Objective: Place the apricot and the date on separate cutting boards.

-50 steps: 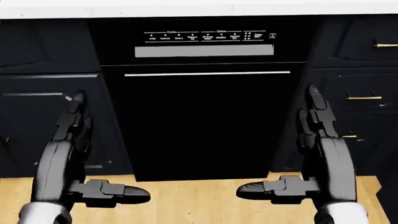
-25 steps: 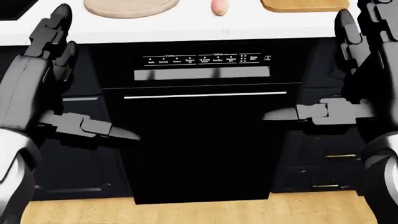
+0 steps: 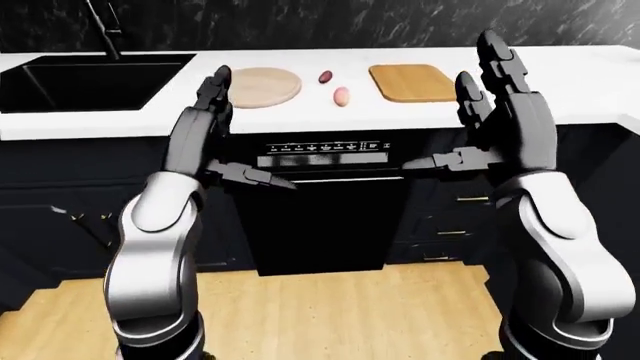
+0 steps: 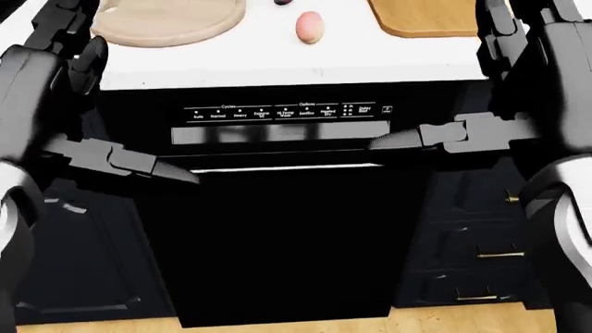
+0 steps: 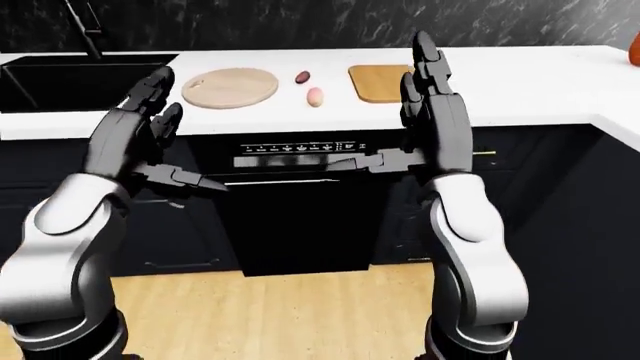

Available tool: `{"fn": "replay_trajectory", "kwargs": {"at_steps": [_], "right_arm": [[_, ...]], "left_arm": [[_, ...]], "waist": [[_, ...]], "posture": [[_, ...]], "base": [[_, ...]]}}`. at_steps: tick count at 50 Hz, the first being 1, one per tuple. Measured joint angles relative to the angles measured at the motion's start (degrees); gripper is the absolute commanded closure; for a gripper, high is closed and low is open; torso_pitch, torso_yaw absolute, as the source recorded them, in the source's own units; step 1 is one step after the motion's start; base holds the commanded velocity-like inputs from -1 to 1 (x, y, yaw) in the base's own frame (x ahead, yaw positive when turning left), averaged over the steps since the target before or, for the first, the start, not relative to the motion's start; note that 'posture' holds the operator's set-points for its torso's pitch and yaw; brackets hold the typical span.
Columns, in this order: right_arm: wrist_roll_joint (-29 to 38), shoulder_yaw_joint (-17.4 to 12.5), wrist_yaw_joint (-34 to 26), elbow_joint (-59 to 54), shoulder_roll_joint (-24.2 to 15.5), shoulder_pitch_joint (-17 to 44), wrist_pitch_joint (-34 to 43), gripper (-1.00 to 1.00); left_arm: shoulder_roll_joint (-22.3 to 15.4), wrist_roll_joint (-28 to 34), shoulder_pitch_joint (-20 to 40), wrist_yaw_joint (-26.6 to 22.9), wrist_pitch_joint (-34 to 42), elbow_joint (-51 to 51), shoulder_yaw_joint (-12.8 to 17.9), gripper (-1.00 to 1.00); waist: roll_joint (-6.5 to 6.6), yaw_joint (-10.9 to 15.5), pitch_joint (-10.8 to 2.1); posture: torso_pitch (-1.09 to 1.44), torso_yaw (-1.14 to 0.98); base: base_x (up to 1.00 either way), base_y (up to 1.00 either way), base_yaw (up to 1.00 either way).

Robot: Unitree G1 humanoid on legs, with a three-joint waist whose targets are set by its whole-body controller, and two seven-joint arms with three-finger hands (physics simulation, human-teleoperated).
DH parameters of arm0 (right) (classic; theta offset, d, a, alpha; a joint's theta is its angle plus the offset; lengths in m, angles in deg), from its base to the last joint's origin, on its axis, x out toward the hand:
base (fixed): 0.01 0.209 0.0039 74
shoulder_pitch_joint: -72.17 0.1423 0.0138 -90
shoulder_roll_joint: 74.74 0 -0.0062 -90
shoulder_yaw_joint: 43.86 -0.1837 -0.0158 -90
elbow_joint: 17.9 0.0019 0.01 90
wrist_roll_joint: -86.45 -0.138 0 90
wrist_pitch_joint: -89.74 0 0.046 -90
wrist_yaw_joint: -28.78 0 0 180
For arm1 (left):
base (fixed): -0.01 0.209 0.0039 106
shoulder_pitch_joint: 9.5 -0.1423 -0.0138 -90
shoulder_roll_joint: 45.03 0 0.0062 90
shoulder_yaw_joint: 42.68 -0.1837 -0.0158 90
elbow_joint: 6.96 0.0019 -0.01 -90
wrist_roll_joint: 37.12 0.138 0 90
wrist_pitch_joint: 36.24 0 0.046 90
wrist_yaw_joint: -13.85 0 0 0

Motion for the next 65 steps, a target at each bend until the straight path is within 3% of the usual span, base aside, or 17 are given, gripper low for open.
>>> {"fn": "replay_trajectory", "kwargs": {"at_steps": [5, 8, 10, 13, 19, 22, 24, 26, 29, 36, 38, 44, 47, 53, 65], "right_arm": [[0.5, 0.6, -0.5, 1.0, 0.3, 0.2, -1.5, -1.00], [1.0, 0.5, -0.7, 0.9, 0.4, 0.1, -1.8, -1.00], [1.1, 1.2, -1.0, 0.9, 1.2, -0.8, -1.7, -1.00], [0.7, 2.0, -1.7, 0.5, 1.4, -1.4, -0.6, -1.00], [1.5, 1.6, -1.6, 1.4, 1.6, -1.1, -2.1, -1.00], [1.4, 1.4, -1.9, 1.5, 1.3, 0.0, -1.7, -1.00], [1.3, 0.7, -1.8, 1.2, 0.9, -0.2, -1.2, -1.00], [1.6, -0.1, -1.5, 0.6, 0.7, -0.4, -0.4, -1.00], [1.8, 0.2, -1.3, 0.5, 0.8, -0.3, -0.7, -1.00], [1.1, 0.4, -1.3, 1.4, 0.6, 1.8, -0.8, -1.00], [0.7, 1.0, -1.2, 1.1, 0.9, 1.6, 0.2, -1.00], [-0.1, 1.3, -1.5, 0.9, 0.5, 2.0, 1.6, -1.00], [0.1, 0.7, -1.1, 1.6, 0.4, 2.3, 1.0, -1.00], [0.4, 0.5, -0.7, 1.4, 0.1, 2.1, 0.8, -1.00], [0.6, 0.9, -1.2, 1.5, 0.7, 0.9, 0.3, -1.00]], "left_arm": [[-0.3, 0.2, 0.6, 0.3, -1.0, -1.6, 0.5, -1.00], [-0.4, 0.2, 0.7, 0.4, -1.1, -1.7, 0.4, -1.00], [-0.5, 0.3, 0.0, 0.4, -0.9, -1.2, 0.9, -1.00], [-0.4, 0.7, -1.0, 0.8, 0.1, -0.6, 1.5, -1.00], [-0.5, 0.5, -0.6, 0.9, -1.0, -1.7, 1.1, -1.00], [-0.8, 0.6, 0.1, 0.9, -0.6, -2.0, 1.3, -1.00], [-0.4, 0.6, -0.2, 0.7, -0.1, -2.1, 0.7, -1.00], [-0.4, 0.2, -0.2, 0.2, 0.6, -1.5, -0.2, -1.00], [-0.7, 0.1, 0.3, -0.1, 1.2, -1.6, 0.1, -1.00], [-2.0, 1.0, 3.1, -0.2, 1.7, -3.6, 0.8, -1.00], [-2.1, 1.3, 2.8, -0.4, 2.6, -3.3, 1.0, -1.00], [-2.6, 2.0, 3.2, -0.8, 5.0, -2.6, 1.4, -1.00], [-2.4, 2.0, 3.8, -0.9, 4.1, -3.6, 1.1, -1.00], [-1.6, 1.6, 2.7, -1.1, 3.0, -2.5, 0.5, -1.00], [-1.7, 1.7, 1.8, -0.7, 2.7, -2.8, 1.0, -1.00]], "waist": [[3.07, -0.6, -0.27], [6.02, -1.0, -0.95], [5.38, 0.0, -0.25], [5.81, 0.6, -0.13], [2.52, 1.3, -0.84], [-0.16, 1.5, -1.25], [0.31, 0.6, -0.16], [-0.51, 0.1, 0.19], [0.25, -0.2, -0.61], [4.38, -0.4, -0.97], [3.12, -0.4, 0.06], [2.94, 0.1, 0.92], [0.59, 0.2, 0.39], [2.28, 0.2, -0.85], [1.94, 0.2, -0.93]], "posture": [[0.00, 0.00], [0.00, 0.00], [0.00, 0.00], [0.00, 0.00], [0.00, 0.00], [0.00, 0.00], [0.00, 0.00], [0.00, 0.00], [0.00, 0.00], [0.00, 0.00], [0.00, 0.00], [0.00, 0.00], [0.00, 0.00], [0.00, 0.00], [0.00, 0.00]], "base": [[0.37, 0.00, 0.00], [0.38, 0.04, 0.00], [0.37, 0.05, 0.00], [0.36, 0.04, 0.00], [0.34, 0.02, 0.00], [0.31, 0.00, 0.00], [0.31, 0.00, 0.00], [0.31, 0.00, 0.00], [0.28, 0.00, 0.00], [0.07, 0.00, 0.00], [0.00, 0.00, 0.00], [0.00, 0.00, 0.00], [0.00, 0.00, 0.00], [0.00, 0.00, 0.00], [0.00, 0.00, 0.00]]}}
